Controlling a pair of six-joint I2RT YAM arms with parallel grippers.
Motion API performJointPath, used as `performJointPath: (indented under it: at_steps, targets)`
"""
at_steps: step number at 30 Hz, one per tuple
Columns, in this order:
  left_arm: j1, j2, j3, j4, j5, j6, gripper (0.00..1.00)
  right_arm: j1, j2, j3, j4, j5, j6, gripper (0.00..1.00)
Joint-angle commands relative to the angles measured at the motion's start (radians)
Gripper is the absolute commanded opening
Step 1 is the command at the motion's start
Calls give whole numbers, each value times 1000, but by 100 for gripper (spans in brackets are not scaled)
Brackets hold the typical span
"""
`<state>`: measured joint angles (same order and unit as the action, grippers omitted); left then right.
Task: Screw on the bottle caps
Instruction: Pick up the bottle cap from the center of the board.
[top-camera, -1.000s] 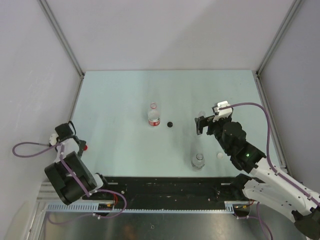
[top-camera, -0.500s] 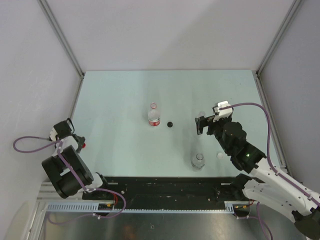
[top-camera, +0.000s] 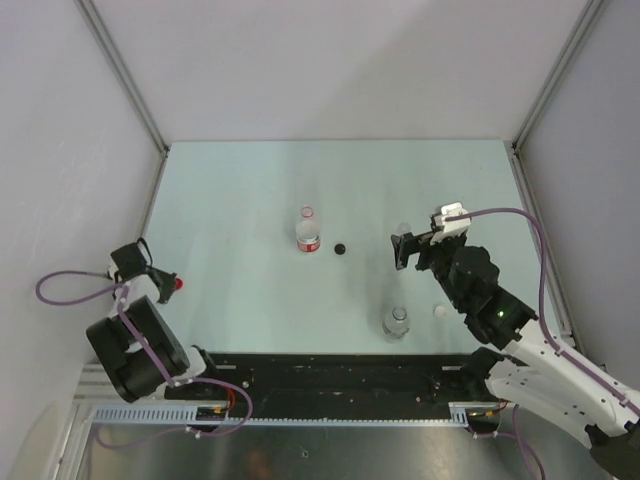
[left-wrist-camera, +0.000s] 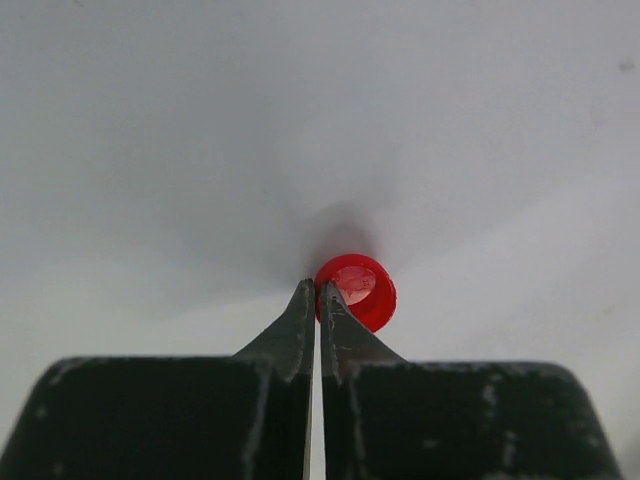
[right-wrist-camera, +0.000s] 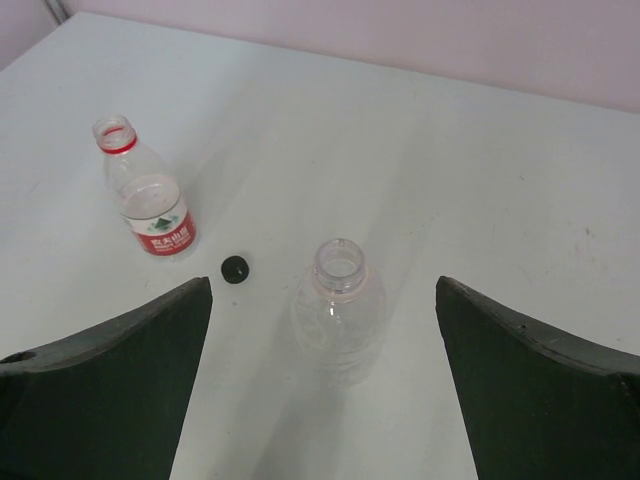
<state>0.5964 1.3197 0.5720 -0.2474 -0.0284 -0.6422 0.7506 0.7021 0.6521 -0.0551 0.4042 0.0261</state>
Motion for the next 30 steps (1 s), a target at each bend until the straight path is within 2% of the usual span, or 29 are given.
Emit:
performJointPath:
  at_steps: [1,3,7,11,14,18,21,25,30]
  targets:
    - [-52,-144,-38,11,190,-40,0,-6,-37,7,38,-42,60,99]
    - [-117,-225,-13,54,287,-82,0,-9,-55,7,81,-85,79,99]
    - [-222,-428,92,73,391,-130,0,-10,-109,7,160,-184,132,99]
    - [-385,-558,228,128,485,-97,0,-12,-131,17,227,-280,230,99]
    - [-600,-571,311,212,574,-47,0,-13,-94,59,247,-421,313,99]
    - [-887,-556,310,545,718,-35,0,-13,-9,122,317,-604,459,96]
    - [-1047,-545,329,633,755,70,0,-16,43,147,401,-701,567,94]
    - [-1196,-542,324,717,841,204,0,-21,95,158,546,-821,733,94]
    - [-1253,-509,355,729,866,282,0,-9,152,159,752,-931,928,93]
